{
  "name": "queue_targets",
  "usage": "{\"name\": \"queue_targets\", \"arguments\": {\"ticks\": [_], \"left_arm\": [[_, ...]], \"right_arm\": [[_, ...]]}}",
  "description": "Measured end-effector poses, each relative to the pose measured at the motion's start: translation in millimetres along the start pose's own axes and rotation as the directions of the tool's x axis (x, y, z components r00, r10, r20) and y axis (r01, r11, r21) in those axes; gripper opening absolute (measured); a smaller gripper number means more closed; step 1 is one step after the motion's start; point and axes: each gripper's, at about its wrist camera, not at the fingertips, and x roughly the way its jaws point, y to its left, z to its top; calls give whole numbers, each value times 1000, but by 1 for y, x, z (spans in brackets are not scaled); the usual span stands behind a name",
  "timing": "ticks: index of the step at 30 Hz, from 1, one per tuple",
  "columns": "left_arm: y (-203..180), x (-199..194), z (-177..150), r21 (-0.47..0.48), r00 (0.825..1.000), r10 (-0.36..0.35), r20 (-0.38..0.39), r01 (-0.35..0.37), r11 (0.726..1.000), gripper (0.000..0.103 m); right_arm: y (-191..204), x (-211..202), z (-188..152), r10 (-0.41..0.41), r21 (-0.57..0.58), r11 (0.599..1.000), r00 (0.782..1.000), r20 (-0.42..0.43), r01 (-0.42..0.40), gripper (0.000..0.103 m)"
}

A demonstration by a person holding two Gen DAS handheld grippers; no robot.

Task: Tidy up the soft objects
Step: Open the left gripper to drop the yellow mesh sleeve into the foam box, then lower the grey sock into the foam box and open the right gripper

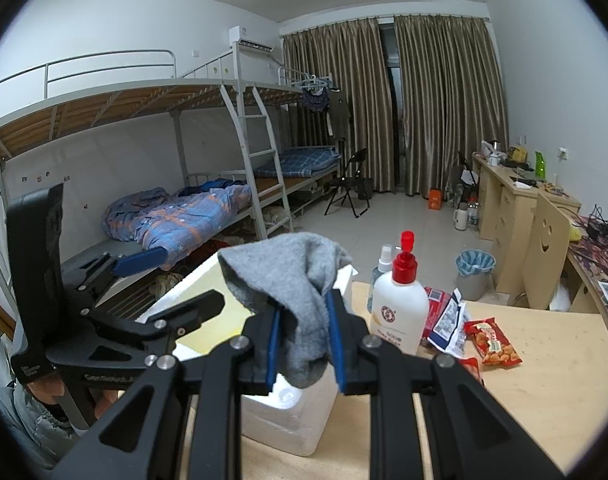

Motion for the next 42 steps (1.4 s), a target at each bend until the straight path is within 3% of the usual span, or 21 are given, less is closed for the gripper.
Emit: {"name": "queue_targets", "arguments": {"ticks": [21,39,41,42], "left_arm": [[36,-35,-1,-46,996,87,13,-86,995,102],[62,-49,-7,-92,991,133,23,-130,987,102],[63,-48,-7,-91,991,132,15,-130,987,102],[63,-47,-7,-90,991,134,14,-133,987,102]], "right_arm": [[32,38,10,66,-37,997,996,-60,-69,25],[48,69,18,59,-81,994,992,-115,-68,26],[50,70,18,63,-79,994,991,-119,-73,27],[49,70,17,63,-77,994,991,-119,-73,34]]}}
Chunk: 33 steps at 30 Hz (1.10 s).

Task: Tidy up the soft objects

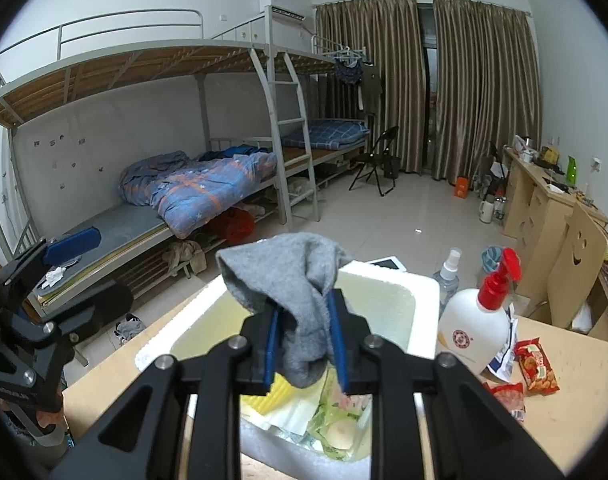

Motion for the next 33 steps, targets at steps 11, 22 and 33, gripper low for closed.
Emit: {"name": "queue_targets", "arguments": {"ticks": [11,22,33], "left_arm": [[9,0,0,-19,1000,19,-4,-19,1000,102],[5,-3,2,-11,1000,6,-1,-6,1000,102],[-15,-11,4,12,1000,-16,14,16,1000,102]], "right_arm": [[-2,-5,1,-25,12,1000,999,35,24,78],[-5,-16,0,-42,34,999,998,50,40,85],[-18,-58,-7,-127,100,988,984,122,115,103]]}}
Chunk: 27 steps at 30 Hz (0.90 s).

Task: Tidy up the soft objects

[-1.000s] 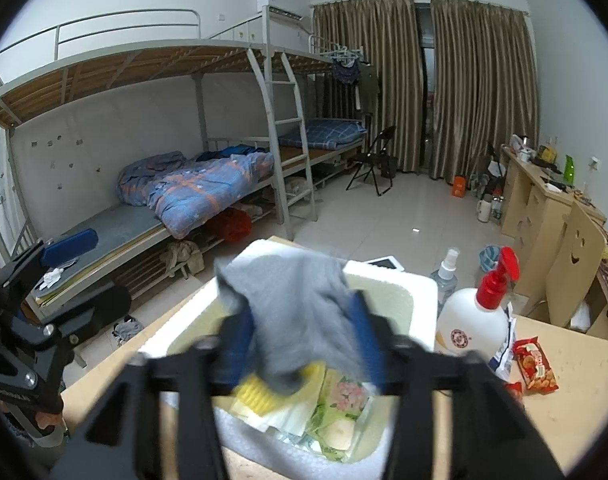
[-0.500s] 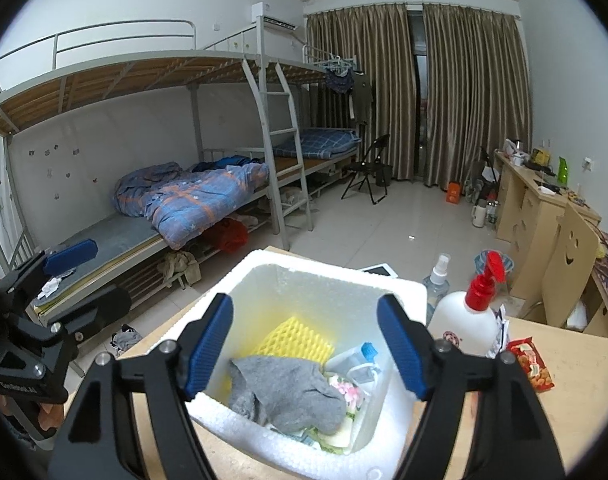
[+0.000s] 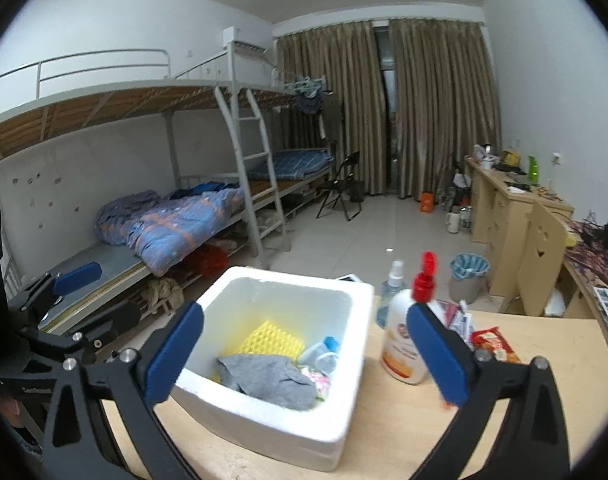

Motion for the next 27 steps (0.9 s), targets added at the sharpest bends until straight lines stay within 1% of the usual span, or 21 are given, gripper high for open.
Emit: {"name": "queue_targets", "arguments": {"ticks": [2,7,10,14,19,27], "left_arm": [[-8,-2,-1,6,1000,-1,1,1,1000,102],[-24,-10,-2,14,999,-45,1,45,999,102],[-31,-20,-2,17,999,-47,10,47,999,102],[-36,-39,-4,17,998,-48,30,48,999,102],[-45,-65,-7,25,998,-37,52,36,999,102],[-58,-103,-21,22,997,-47,68,45,999,102]], "right_arm": [[-5,-9,-3,-21,15,1000,1000,3,21,103],[-14,-32,-11,-56,44,998,998,17,55,103],[-14,-44,-16,-77,47,996,997,23,76,103],[-12,-64,-22,-84,43,996,995,45,83,103],[-4,-88,-29,-79,29,997,995,64,78,103],[4,-133,-50,-47,22,999,992,114,45,103]]}}
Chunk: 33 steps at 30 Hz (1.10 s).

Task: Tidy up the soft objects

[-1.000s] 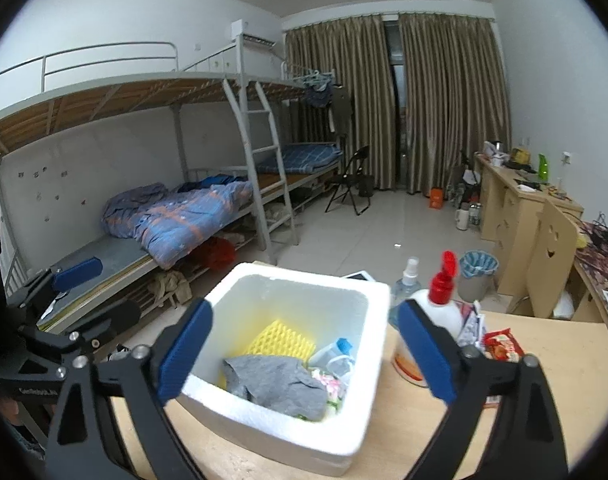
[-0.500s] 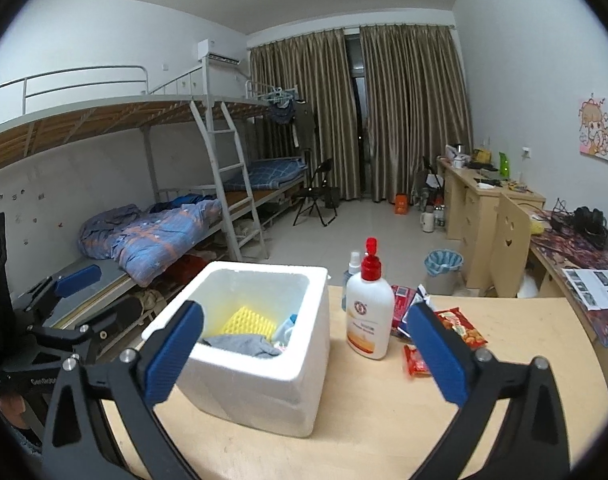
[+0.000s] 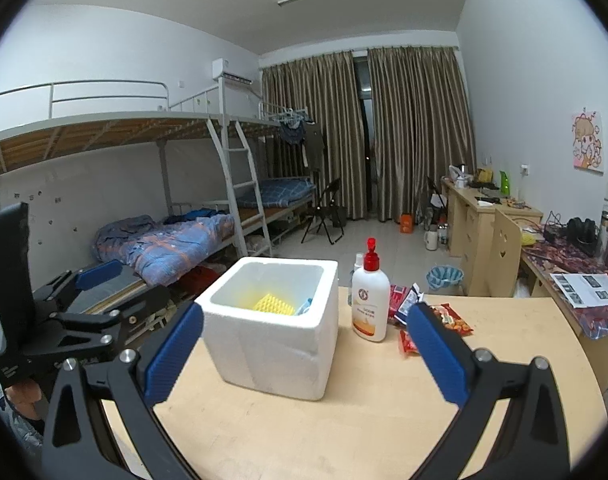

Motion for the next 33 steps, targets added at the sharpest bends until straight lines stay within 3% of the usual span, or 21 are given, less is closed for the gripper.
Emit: {"name": "queue_targets", "arguments": {"ticks": [8,22,33], "left_arm": [[-20,-34,-15,-1,1000,2,20,-2,1000,102],[-25,-56,-46,-28,999,-4,34,5,1000,102],[-24,-62,-88,-36,998,-28,55,30,999,102]], "right_arm": [[2,-31,-20,29,-9,1000,999,39,-29,103],[16,-51,-52,46,-53,998,997,68,-43,103],[12,-50,-90,48,21,999,997,66,-50,103]]}}
